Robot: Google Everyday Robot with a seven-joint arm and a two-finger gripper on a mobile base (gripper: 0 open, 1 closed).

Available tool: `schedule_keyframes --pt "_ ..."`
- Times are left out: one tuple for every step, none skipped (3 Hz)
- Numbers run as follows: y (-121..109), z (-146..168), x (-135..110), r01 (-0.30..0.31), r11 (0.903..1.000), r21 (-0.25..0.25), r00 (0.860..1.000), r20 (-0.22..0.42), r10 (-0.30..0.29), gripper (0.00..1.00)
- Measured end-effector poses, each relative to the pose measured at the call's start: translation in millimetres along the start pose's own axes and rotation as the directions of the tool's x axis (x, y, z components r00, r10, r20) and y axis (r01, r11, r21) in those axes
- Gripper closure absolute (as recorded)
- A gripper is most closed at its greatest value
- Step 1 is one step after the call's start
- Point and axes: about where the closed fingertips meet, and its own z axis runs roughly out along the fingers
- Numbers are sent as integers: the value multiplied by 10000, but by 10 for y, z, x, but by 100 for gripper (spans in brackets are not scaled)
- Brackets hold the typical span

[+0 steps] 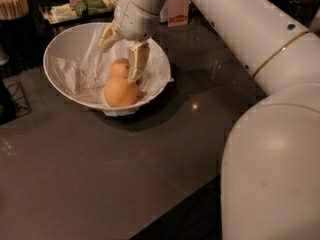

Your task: Pick orange from white bowl

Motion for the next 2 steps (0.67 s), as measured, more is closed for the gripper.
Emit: schedule_keyframes --pt "0 -1 -1 2 10000 0 10000 2 -2 30" --pt "-1 -1 -1 2 10000 0 10000 2 -2 27"
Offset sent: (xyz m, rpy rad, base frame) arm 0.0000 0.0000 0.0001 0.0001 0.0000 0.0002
